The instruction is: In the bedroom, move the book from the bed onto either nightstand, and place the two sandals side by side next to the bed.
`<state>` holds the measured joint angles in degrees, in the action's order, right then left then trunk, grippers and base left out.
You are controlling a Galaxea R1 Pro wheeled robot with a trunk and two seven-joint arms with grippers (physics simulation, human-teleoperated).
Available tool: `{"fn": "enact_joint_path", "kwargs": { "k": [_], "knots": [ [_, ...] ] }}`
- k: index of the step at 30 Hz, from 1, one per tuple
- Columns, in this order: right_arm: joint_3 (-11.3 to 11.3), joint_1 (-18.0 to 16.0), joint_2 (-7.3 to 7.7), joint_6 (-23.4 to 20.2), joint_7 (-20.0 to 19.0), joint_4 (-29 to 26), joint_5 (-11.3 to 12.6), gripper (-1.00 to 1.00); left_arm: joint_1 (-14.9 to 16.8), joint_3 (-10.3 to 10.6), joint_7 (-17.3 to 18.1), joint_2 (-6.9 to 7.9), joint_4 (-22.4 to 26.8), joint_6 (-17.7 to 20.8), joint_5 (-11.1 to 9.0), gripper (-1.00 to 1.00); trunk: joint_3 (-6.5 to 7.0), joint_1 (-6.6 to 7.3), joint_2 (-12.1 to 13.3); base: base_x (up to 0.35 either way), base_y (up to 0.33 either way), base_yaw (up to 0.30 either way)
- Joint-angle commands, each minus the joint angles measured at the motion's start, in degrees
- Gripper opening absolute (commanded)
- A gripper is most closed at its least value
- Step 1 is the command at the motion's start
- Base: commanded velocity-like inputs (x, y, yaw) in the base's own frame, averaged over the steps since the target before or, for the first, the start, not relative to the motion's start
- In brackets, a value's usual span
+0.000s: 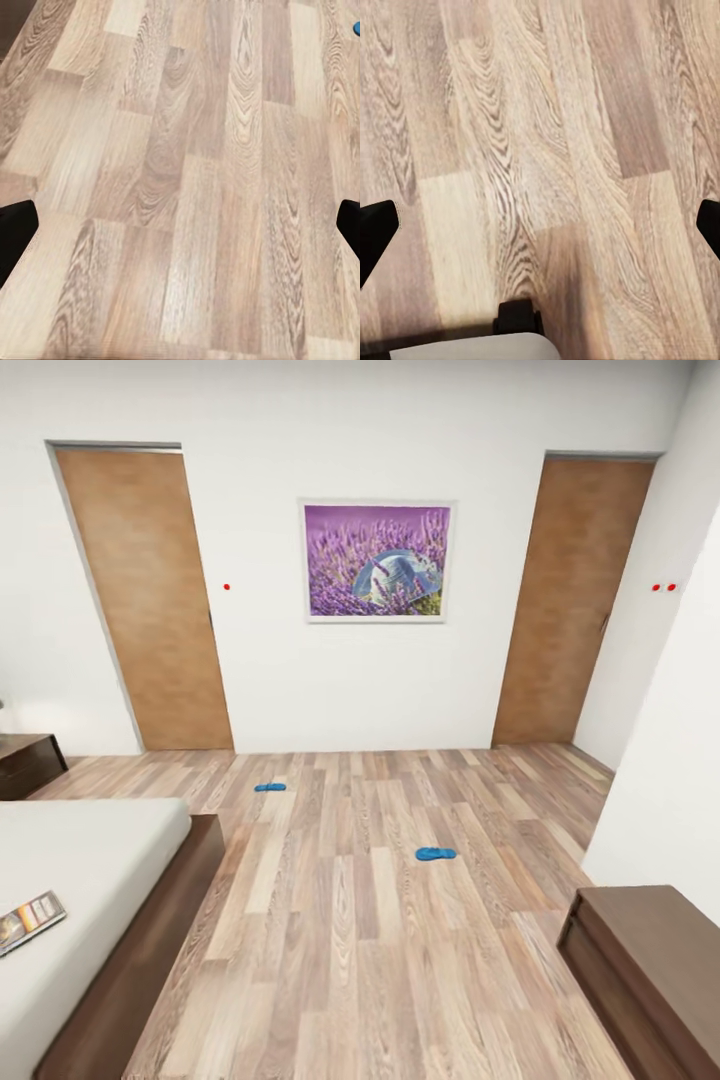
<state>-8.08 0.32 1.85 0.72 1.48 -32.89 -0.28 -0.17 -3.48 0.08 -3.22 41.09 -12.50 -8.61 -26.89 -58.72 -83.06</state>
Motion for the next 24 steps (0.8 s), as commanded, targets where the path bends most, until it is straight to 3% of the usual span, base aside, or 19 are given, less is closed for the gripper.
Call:
{"fn": "enact_joint_path", "kwargs": {
  "k": [1,13,24],
  "knots": [
    [0.0,0.0,0.00,0.1,0.1,-0.1,0.0,1.00,0.0,0.0,0.0,-0.03,0.0,-0.1,-0.4,1.00,-0.04,0.00,0.0,0.000,0.000,0.294],
    [0.0,0.0,0.00,0.1,0.1,-0.1,0.0,1.00,0.0,0.0,0.0,-0.03,0.0,-0.1,-0.4,1.00,-0.04,0.00,0.0,0.016,0.000,0.257],
    [0.0,0.0,0.00,0.1,0.1,-0.1,0.0,1.00,0.0,-0.1,0.0,0.05,0.0,-0.1,-0.4,1.00,-0.04,0.00,0.0,0.301,0.000,0.019]
  ]
}}
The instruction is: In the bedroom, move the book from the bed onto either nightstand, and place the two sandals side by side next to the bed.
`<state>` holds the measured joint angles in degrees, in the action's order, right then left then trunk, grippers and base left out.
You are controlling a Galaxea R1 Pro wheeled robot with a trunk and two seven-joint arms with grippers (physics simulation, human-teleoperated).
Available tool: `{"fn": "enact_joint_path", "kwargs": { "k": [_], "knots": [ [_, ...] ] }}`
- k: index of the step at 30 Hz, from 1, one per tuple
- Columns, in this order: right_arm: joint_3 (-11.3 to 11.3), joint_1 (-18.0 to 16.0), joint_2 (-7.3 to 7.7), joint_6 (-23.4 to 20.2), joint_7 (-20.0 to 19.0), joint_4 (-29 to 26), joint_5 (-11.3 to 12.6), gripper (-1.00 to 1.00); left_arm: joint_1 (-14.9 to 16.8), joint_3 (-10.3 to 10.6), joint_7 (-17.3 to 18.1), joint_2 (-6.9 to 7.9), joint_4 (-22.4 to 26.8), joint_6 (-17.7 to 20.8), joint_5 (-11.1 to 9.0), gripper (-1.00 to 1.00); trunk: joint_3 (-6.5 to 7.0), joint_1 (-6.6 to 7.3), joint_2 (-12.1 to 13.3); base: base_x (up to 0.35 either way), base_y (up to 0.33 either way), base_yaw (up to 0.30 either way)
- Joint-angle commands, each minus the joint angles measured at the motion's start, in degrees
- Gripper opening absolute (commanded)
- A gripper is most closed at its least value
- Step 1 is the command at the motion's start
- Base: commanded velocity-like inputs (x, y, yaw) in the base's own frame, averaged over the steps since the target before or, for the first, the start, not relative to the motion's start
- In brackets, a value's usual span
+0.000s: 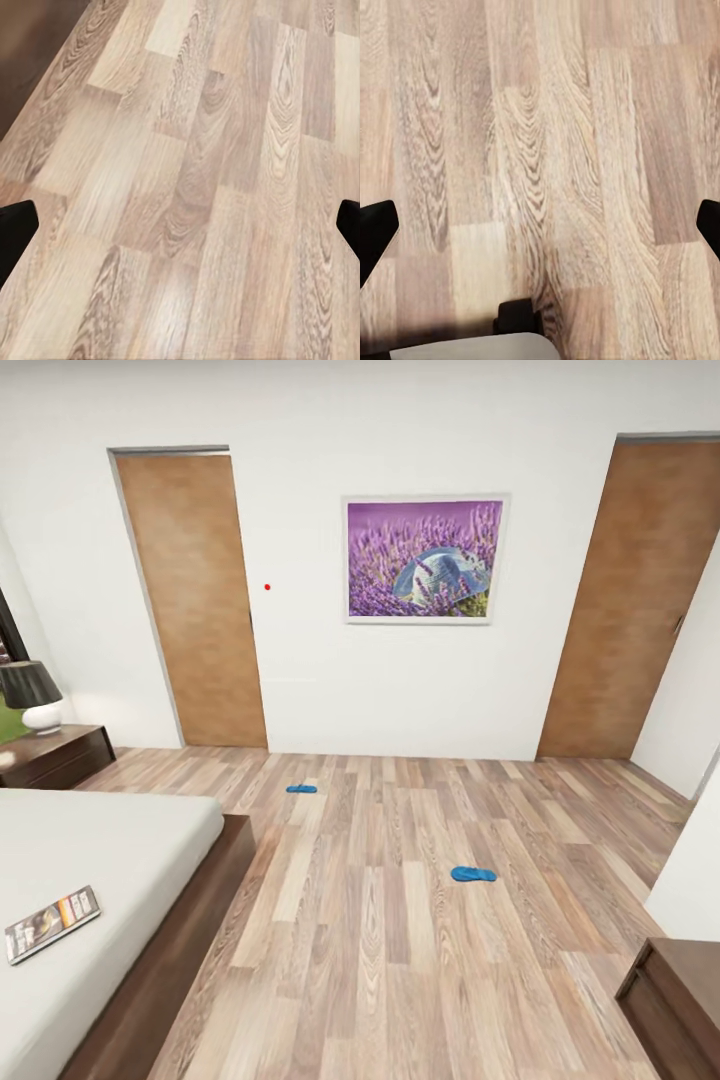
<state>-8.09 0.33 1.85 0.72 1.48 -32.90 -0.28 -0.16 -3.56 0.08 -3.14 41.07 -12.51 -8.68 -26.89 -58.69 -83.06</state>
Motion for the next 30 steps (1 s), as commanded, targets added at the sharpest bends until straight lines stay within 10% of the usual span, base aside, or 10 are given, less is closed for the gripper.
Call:
{"fn": "enact_joint_path", "kwargs": {
  "k": [1,30],
  "knots": [
    [0.0,0.0,0.00,0.1,0.1,-0.1,0.0,1.00,0.0,0.0,0.0,-0.02,0.1,-0.1,-0.4,1.00,-0.03,-0.04,0.0,0.329,0.000,0.001],
    [0.0,0.0,0.00,0.1,0.1,-0.1,0.0,1.00,0.0,0.0,0.0,-0.02,0.1,0.0,-0.4,1.00,-0.03,-0.04,0.0,0.313,0.092,0.000]
  ]
}}
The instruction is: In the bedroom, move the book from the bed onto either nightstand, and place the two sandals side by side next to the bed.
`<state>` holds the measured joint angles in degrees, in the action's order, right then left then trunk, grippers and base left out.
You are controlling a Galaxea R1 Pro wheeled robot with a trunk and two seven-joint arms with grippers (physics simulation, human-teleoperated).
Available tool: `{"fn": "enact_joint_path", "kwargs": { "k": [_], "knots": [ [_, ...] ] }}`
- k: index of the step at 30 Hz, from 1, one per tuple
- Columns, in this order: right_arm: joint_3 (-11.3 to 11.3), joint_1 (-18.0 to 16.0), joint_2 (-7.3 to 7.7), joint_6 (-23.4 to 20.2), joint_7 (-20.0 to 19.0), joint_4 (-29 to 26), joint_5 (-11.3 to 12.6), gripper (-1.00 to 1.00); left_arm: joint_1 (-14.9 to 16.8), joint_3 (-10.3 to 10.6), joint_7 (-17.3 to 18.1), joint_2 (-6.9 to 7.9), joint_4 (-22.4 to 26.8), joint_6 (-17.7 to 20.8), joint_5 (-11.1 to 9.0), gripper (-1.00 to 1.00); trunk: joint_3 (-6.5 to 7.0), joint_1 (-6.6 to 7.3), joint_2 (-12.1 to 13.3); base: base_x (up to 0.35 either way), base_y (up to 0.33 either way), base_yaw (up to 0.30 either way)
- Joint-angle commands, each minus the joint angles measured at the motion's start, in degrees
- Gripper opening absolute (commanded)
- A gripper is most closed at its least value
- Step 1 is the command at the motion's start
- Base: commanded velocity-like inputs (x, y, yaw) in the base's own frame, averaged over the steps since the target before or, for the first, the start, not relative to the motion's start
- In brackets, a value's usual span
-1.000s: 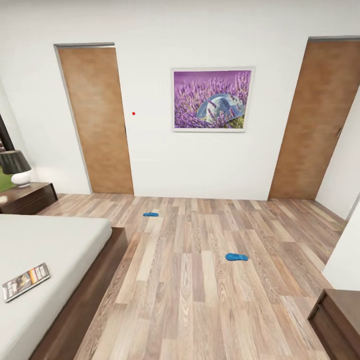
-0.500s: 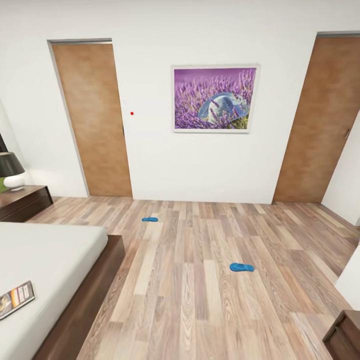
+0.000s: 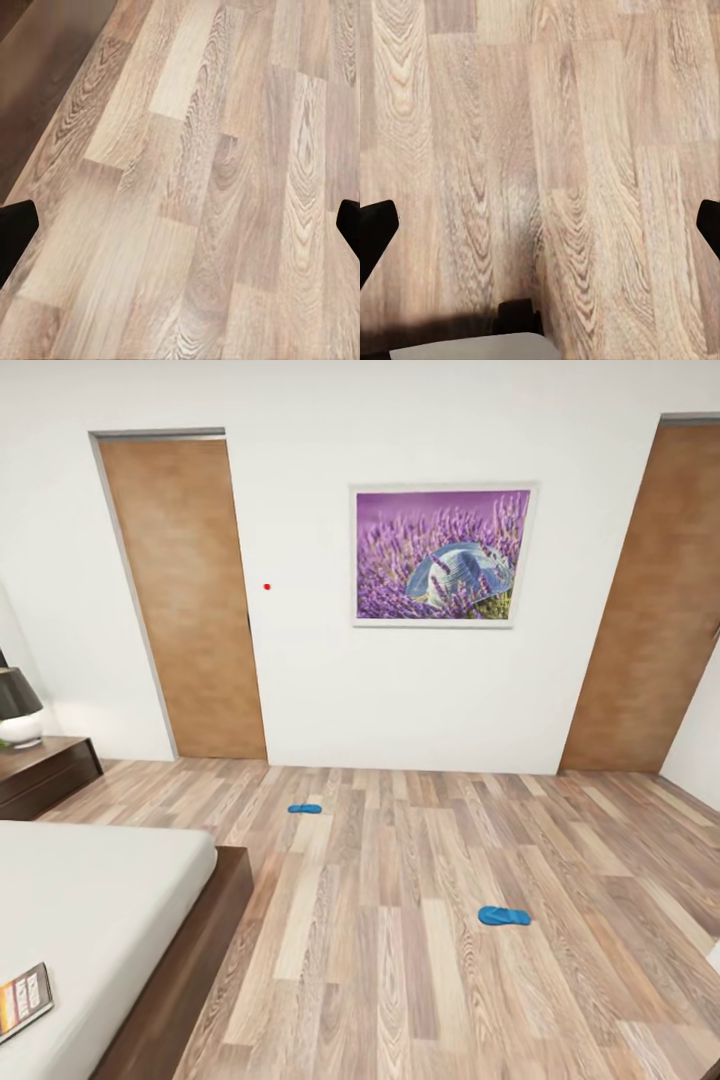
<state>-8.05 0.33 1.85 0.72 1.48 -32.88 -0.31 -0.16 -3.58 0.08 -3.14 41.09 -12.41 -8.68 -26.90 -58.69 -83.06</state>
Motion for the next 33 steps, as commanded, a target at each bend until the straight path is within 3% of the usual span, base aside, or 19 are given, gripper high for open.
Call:
{"fn": "enact_joint_path", "kwargs": {
  "k": [1,33],
  "knots": [
    [0.0,0.0,-0.01,0.1,0.1,-0.1,0.0,1.00,0.0,0.0,0.0,-0.02,0.0,-0.1,-0.3,1.00,-0.03,-0.04,0.0,0.290,0.171,0.000],
    [0.1,0.0,0.12,0.1,0.0,-0.1,-0.1,1.00,0.0,0.0,0.0,-0.09,0.0,-0.1,-0.3,1.00,-0.03,-0.04,0.0,0.314,0.104,0.000]
  ]
}}
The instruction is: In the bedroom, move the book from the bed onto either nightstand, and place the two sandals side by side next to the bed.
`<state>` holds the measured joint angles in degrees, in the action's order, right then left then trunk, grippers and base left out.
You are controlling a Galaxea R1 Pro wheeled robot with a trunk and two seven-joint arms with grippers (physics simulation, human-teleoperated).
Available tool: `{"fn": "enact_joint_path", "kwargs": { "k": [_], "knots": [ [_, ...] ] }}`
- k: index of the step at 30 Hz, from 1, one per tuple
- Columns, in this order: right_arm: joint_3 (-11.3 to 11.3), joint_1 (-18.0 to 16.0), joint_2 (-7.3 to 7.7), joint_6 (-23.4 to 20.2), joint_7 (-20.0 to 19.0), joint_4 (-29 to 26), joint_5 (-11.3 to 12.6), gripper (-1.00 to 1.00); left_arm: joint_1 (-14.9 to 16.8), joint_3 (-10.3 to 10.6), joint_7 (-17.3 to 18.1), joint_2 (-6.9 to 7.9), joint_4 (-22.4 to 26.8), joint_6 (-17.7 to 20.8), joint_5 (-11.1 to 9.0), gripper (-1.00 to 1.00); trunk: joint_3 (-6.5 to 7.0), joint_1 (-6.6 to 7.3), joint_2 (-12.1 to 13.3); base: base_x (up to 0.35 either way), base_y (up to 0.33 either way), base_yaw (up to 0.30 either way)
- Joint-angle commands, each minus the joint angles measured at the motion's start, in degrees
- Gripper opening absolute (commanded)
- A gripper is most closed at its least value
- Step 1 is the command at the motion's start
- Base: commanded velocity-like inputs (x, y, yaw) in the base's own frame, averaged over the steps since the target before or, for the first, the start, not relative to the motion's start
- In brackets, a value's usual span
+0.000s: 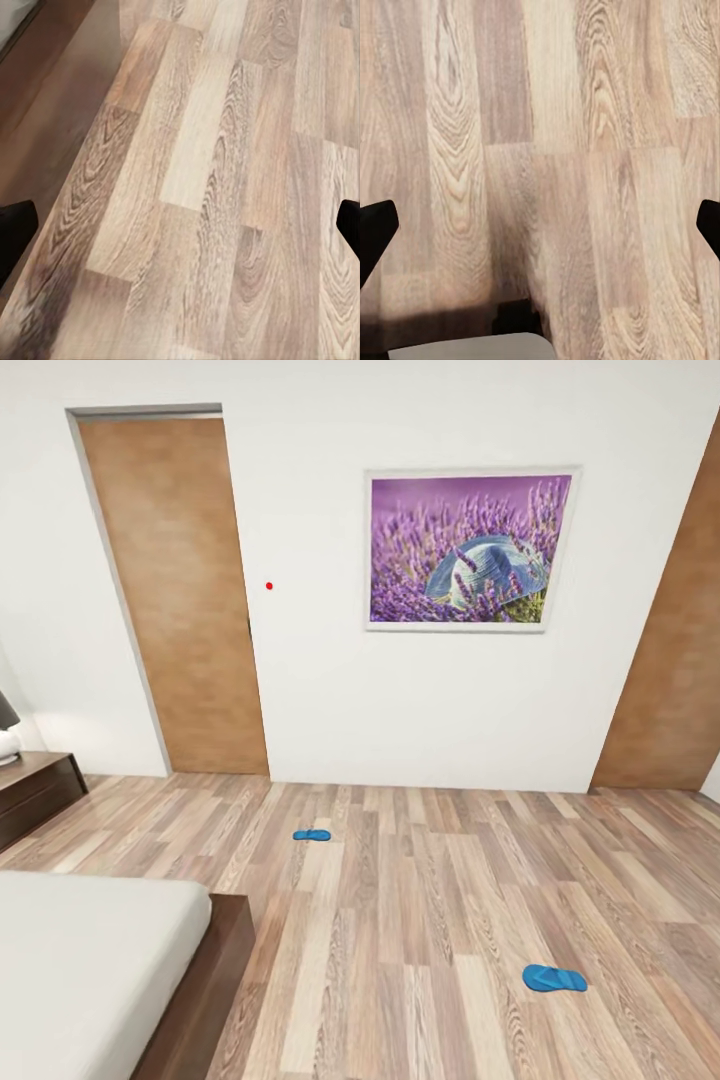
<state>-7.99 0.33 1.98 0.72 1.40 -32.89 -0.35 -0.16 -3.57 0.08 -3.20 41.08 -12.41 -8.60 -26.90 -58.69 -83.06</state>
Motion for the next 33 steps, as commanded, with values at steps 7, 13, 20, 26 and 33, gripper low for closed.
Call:
{"fn": "enact_joint_path", "kwargs": {
  "k": [7,13,20,26,33],
  "knots": [
    [0.0,0.0,0.04,0.1,0.1,-0.1,0.0,1.00,0.0,0.0,0.0,0.01,0.1,-0.1,-0.4,1.00,-0.03,-0.04,0.0,0.316,0.096,0.000],
    [0.0,0.0,-0.01,0.1,0.1,-0.1,0.0,1.00,0.0,0.0,0.0,-0.02,0.1,-0.1,-0.4,1.00,-0.03,-0.04,0.0,0.317,0.090,0.000],
    [0.0,0.0,-0.13,0.1,0.1,-0.1,-0.1,1.00,0.0,0.0,0.0,-0.05,0.1,-0.1,-0.4,1.00,-0.03,-0.04,0.0,0.325,0.017,0.000],
    [0.0,0.0,-0.13,0.1,0.1,-0.1,-0.1,1.00,0.0,0.0,0.0,-0.05,0.0,-0.1,-0.4,1.00,-0.03,-0.04,0.0,0.328,0.001,0.000],
    [0.0,0.0,-0.13,0.1,0.1,-0.1,-0.1,1.00,0.0,0.1,0.0,-0.05,0.1,-0.1,-0.3,1.00,-0.15,-0.04,0.0,0.328,0.000,0.000]
  ]
}}
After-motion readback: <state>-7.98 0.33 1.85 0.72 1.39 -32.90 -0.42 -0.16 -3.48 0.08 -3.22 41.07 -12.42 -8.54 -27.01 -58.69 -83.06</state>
